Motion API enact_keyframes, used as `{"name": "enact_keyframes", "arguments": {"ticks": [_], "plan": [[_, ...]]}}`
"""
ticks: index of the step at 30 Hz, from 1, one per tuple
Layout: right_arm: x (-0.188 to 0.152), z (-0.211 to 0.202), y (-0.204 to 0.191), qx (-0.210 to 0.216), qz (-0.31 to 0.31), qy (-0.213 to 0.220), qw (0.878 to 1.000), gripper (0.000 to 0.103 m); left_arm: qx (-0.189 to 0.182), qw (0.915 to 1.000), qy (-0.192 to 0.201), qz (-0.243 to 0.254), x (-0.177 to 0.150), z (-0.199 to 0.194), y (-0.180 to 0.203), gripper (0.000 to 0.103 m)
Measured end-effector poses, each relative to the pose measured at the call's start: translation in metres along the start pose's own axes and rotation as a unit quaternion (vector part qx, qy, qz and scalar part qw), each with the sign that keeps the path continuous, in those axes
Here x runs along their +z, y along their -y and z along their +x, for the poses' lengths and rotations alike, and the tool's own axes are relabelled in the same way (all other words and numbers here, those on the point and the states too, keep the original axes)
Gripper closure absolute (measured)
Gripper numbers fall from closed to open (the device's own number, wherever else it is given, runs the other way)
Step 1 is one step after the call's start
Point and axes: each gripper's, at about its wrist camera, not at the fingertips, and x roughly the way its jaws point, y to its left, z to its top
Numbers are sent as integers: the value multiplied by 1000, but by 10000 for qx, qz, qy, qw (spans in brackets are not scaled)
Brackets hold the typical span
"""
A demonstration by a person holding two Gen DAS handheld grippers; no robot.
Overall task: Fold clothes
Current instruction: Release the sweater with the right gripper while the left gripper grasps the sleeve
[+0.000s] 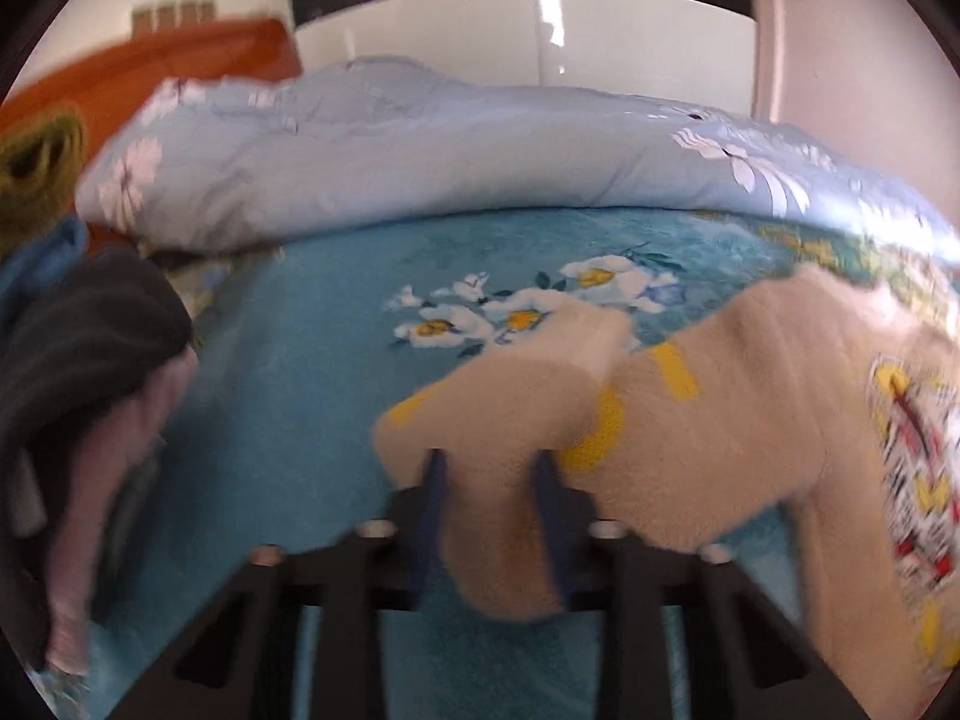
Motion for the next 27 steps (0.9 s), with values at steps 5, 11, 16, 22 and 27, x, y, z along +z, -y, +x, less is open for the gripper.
{"name": "enact_keyframes", "arguments": {"ticks": [5, 11, 16, 22, 27], "plan": [[-1, 2, 3, 123, 66, 47, 9999, 41, -385, 9961, 43, -790, 23, -5, -13, 86], [-3, -1, 11, 364, 167, 147, 9991, 41, -1628, 9743, 504, -1472, 70, -45, 2, 101], [-3, -3, 20, 622, 393, 255, 9970, 41, -2364, 9661, 792, -665, 106, -86, 88, 101], [-4, -7, 27, 835, 423, 318, 9951, 41, -1755, 9816, 746, 53, 103, -77, 130, 99], [-6, -8, 25, 814, 200, 322, 9960, 41, -820, 9960, 262, 249, 90, -37, 93, 92]]}}
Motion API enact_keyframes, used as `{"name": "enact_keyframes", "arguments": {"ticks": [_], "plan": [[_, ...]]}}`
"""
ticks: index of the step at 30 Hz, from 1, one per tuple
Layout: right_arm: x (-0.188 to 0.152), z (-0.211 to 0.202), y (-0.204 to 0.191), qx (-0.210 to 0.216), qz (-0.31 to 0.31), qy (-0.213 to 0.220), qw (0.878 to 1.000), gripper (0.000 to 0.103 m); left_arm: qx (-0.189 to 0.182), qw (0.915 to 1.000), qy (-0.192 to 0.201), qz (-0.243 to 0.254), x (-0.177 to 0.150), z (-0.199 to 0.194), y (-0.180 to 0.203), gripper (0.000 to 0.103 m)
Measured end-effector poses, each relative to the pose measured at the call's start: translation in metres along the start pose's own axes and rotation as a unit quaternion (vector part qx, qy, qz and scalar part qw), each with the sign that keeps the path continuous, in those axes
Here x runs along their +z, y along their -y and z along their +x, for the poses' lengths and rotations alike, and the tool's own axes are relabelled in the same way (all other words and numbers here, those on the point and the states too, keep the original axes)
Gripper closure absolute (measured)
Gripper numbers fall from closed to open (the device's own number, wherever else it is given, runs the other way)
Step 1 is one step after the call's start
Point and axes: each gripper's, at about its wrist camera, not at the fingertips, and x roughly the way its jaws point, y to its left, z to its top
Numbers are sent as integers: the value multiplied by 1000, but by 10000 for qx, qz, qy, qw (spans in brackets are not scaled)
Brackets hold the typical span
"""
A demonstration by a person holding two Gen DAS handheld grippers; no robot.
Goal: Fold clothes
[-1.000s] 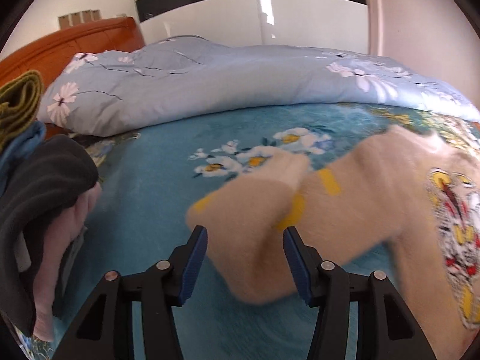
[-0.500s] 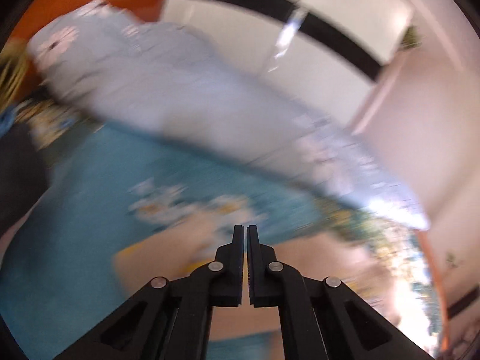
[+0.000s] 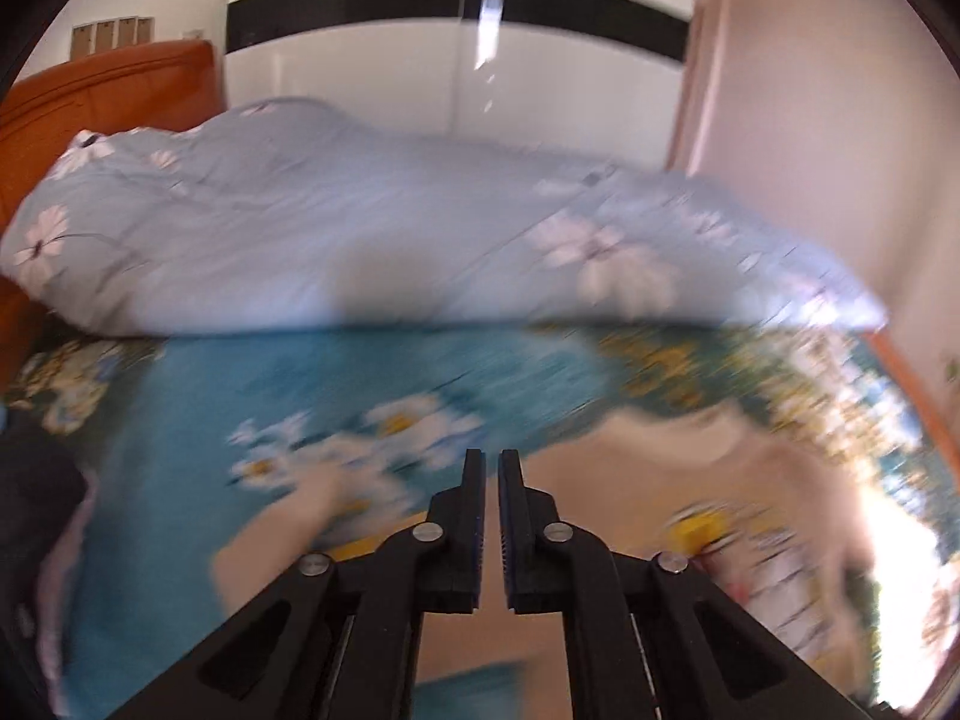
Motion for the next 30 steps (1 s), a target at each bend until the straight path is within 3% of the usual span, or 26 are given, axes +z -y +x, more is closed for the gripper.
{"name": "enact_keyframes", "arguments": {"ticks": [3, 7, 11, 13, 14, 16, 17, 20, 22, 24, 30], "plan": [[-2, 1, 1, 22, -26, 41, 10000, 41, 563, 9979, -301, 142, -19, 18, -33, 53], [-3, 3, 3, 73, 14, 78, 9999, 41, 948, 9925, -692, 342, -46, 42, -56, 46], [-3, 4, 2, 46, -13, 84, 10000, 41, 1707, 9782, -921, 744, -64, 75, -63, 46], [-3, 4, 2, 42, -27, 86, 10000, 41, 1752, 9787, -899, 571, -67, 81, -68, 49], [-3, 4, 2, 42, -35, 85, 9999, 41, 1706, 9805, -874, 425, -68, 81, -71, 54], [-3, 4, 2, 39, -52, 77, 9999, 41, 1796, 9799, -849, 160, -66, 80, -79, 88], [-3, 5, 1, 27, -64, 70, 10000, 41, 1820, 9801, -787, 32, -64, 78, -82, 89], [-3, 5, 1, -1, -94, 60, 9999, 41, 1432, 9868, -453, -606, -50, 55, -88, 91], [-3, 4, 2, 28, -96, 74, 9999, 41, 689, 9902, -216, -1193, -37, 33, -88, 91], [-4, 3, 3, 75, -74, 89, 9999, 41, 4, 9897, 46, -1428, -18, 13, -74, 91], [1, -4, 10, 249, 197, 202, 9993, 41, -1097, 9889, 491, -872, 34, -12, 22, 91]]}}
